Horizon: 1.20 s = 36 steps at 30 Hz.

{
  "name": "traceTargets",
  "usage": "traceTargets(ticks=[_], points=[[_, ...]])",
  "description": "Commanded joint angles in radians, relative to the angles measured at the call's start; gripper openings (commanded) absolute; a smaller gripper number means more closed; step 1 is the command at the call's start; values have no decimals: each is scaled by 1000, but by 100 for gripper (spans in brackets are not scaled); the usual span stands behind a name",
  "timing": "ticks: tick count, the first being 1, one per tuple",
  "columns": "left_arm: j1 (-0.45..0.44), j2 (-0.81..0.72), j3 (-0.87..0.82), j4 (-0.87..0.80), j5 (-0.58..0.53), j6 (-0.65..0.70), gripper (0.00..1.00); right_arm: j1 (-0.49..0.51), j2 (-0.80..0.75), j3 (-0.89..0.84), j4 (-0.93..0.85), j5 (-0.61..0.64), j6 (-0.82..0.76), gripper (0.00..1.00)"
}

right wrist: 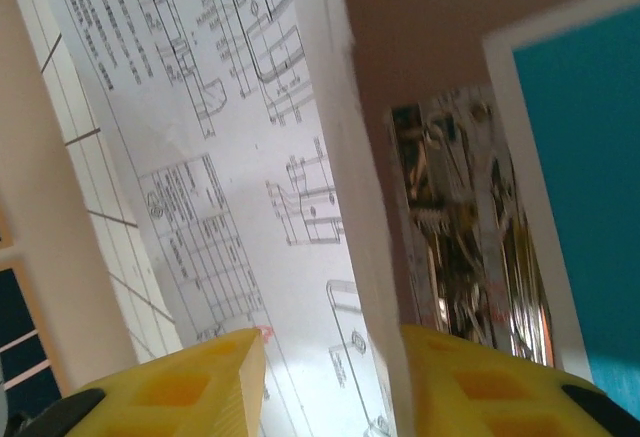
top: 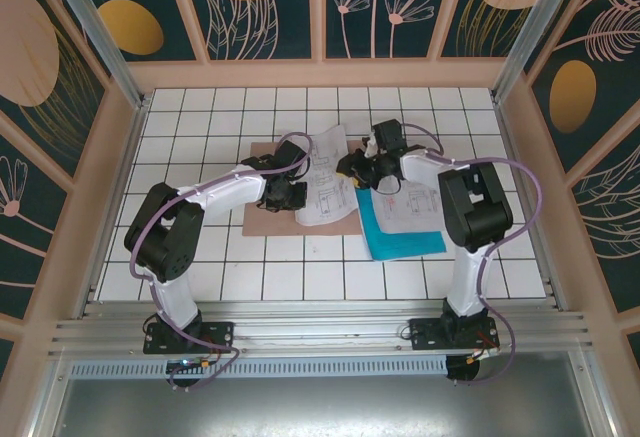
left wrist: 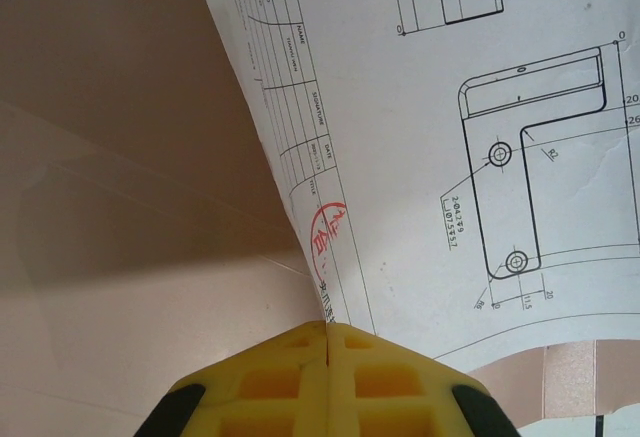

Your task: Put the files into the folder

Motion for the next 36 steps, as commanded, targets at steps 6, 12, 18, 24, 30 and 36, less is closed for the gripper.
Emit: traceTargets(ticks=[6, 12, 18, 24, 30, 36], points=[[5, 18, -10, 13, -23, 56, 0, 6, 95, 146, -107, 90, -113, 39], [5, 22, -8, 14, -25, 54, 0, 8, 136, 175, -111, 83, -117, 34], [5, 15, 0, 15, -23, 25, 0, 9, 127, 175, -123, 107, -132, 11], [47, -71, -17, 16, -5, -152, 53, 10, 58, 163, -133, 213, -201, 0], [166, -252, -157, 70, 34, -387, 77, 8, -73, 81, -28, 299, -261, 0], [297, -391, -354, 145, 90, -577, 89, 8, -192, 2, 111, 334, -332, 0]])
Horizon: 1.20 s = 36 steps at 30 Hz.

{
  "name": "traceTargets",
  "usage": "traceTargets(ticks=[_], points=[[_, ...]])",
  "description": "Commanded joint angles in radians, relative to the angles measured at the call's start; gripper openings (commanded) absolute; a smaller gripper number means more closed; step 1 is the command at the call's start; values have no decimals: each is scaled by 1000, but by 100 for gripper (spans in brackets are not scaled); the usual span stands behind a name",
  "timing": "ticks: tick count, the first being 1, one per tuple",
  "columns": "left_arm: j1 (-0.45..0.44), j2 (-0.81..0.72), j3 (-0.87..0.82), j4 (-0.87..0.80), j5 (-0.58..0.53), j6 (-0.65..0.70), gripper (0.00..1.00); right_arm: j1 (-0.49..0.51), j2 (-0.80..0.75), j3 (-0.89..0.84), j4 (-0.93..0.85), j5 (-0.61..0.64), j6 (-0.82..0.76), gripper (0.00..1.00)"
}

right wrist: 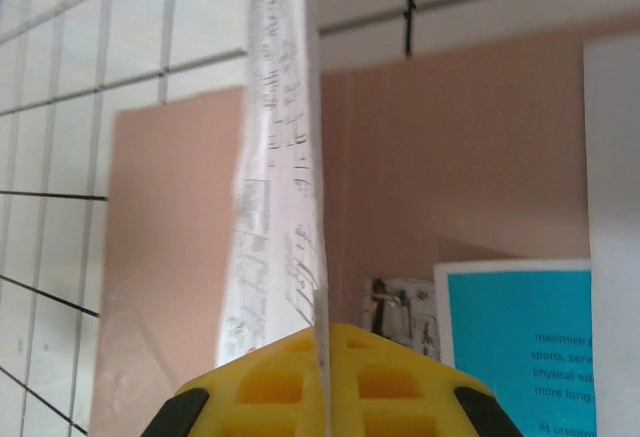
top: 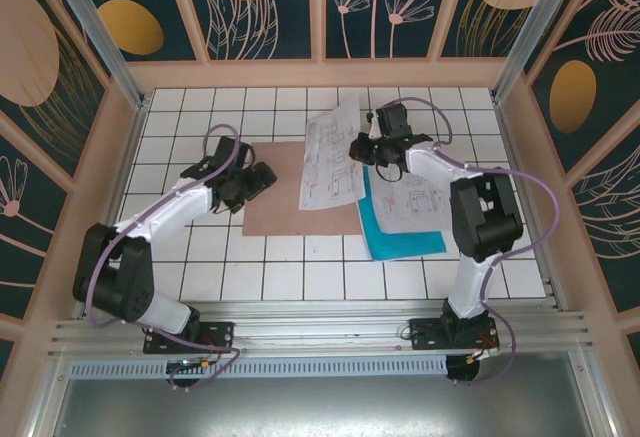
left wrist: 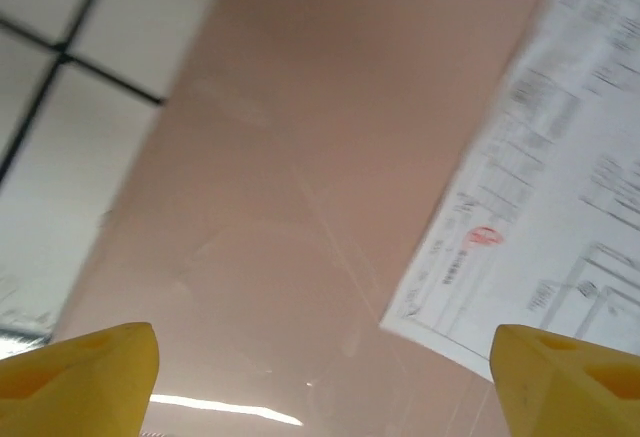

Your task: Put the files into the folder

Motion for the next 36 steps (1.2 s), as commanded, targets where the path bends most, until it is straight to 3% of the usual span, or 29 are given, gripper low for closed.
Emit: traceTargets(ticks=[1, 11, 36], points=[[50, -49, -111, 63, 56, -168, 92, 7, -72, -41, 123, 48, -72, 0], [85, -54, -253, 224, 133, -319, 97, 8, -99, -92, 238, -50, -96, 0], [85, -21, -251, 224, 153, -304, 98, 23, -92, -260, 489, -313, -41, 0]])
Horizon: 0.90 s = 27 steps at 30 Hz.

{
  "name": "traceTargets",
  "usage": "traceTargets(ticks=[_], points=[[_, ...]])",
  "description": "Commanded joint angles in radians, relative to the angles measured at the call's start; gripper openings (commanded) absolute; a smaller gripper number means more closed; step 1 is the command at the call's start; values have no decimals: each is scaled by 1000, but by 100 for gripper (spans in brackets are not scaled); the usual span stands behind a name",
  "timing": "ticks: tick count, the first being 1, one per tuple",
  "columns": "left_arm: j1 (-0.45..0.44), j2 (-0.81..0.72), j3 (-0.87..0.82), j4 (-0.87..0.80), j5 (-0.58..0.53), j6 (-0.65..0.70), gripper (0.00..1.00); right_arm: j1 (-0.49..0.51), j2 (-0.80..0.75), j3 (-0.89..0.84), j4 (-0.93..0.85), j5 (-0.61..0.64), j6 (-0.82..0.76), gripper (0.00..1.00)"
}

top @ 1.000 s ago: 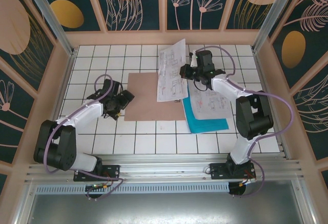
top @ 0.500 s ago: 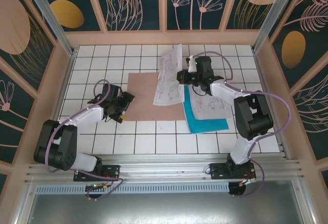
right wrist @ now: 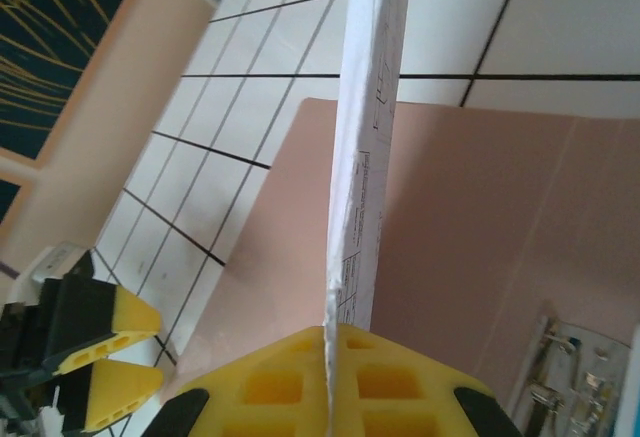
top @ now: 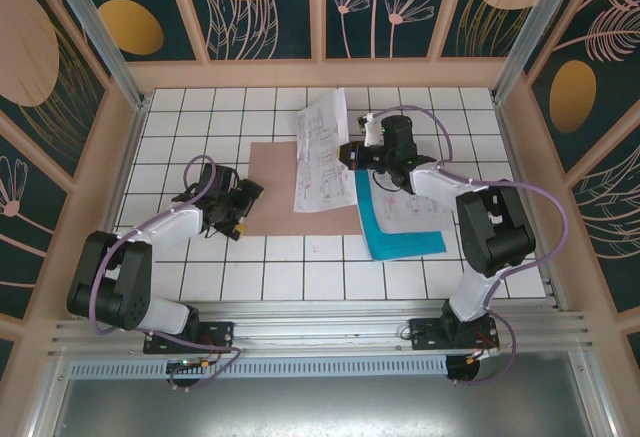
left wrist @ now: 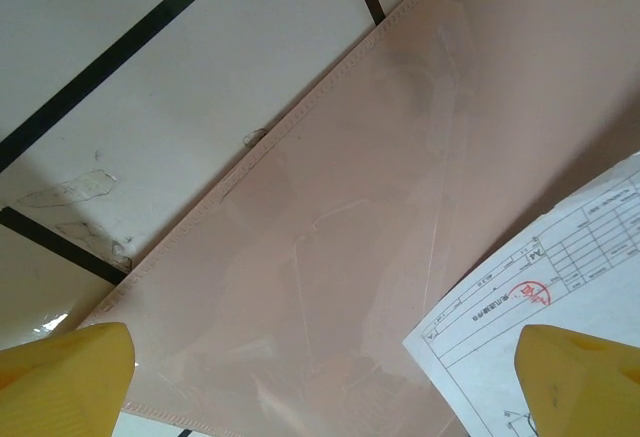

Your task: Put the files into the folder

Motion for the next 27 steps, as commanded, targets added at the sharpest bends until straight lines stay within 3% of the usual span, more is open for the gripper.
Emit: traceTargets(ticks=[1, 16, 27], points=[[7, 10, 2, -3, 11, 9, 97, -3, 14, -33, 98, -82, 46, 0], [6, 7, 5, -82, -40, 57, 98, -15, 138, -86, 303, -135, 197, 0], [6, 35, -36, -33, -24, 52, 98, 37, 221, -72, 374, -95, 267, 0]])
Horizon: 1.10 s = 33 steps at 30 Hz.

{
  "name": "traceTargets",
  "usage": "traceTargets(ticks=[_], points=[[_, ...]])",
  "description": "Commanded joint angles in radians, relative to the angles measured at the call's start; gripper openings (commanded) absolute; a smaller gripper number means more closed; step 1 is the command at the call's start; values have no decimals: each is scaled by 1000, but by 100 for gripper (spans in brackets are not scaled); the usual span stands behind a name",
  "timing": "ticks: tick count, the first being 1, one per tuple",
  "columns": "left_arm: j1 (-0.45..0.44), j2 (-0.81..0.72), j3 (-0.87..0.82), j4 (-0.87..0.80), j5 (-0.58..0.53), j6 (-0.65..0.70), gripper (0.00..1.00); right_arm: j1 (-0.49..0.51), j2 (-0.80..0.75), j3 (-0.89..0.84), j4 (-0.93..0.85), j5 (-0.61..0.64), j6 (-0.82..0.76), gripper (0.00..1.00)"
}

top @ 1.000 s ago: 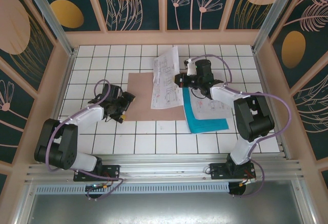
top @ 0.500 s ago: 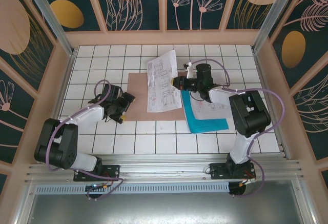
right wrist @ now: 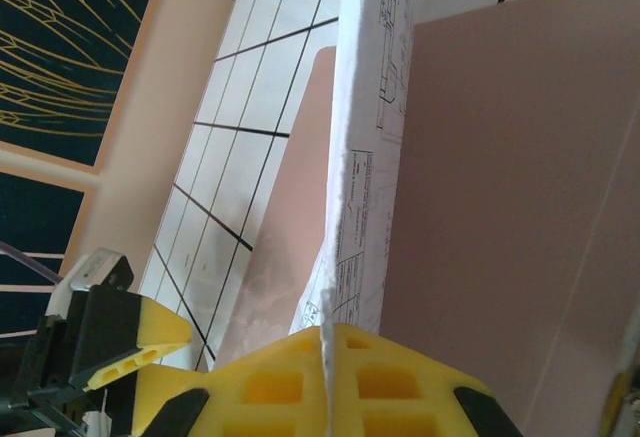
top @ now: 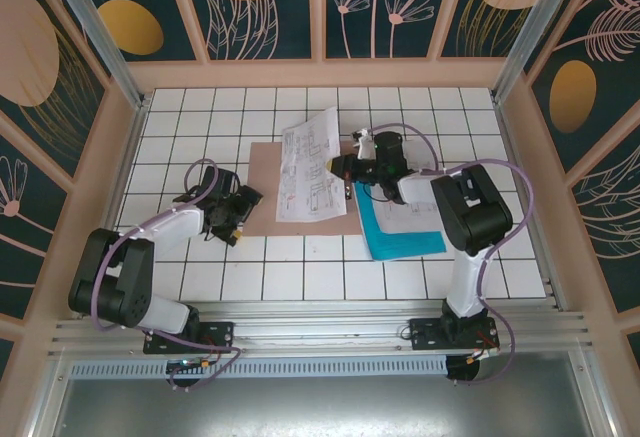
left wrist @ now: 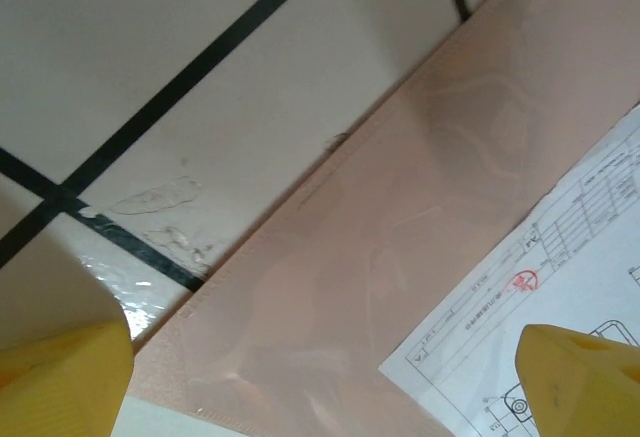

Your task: Put the files into the folder

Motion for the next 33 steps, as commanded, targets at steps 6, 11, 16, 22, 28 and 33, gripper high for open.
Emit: traceTargets(ticks=[6, 11, 16, 22, 28, 33], points=[[6, 20, -17, 17, 8, 11, 98, 48, 75, 37, 87, 32, 75, 0], [6, 28, -18, 28, 18, 9, 98, 68, 99, 37, 124, 76, 129, 0], [5, 36, -19, 38, 32, 7, 98, 88, 128, 48, 171, 82, 179, 0], [5, 44, -19, 60, 49, 1, 98, 116, 148, 45, 200, 101, 215, 0], [4, 51, -22, 77, 68, 1, 97, 124, 157, 24, 242, 132, 264, 0], [4, 53, -23, 82, 76, 6, 97, 150, 165, 10, 268, 146, 287, 0]])
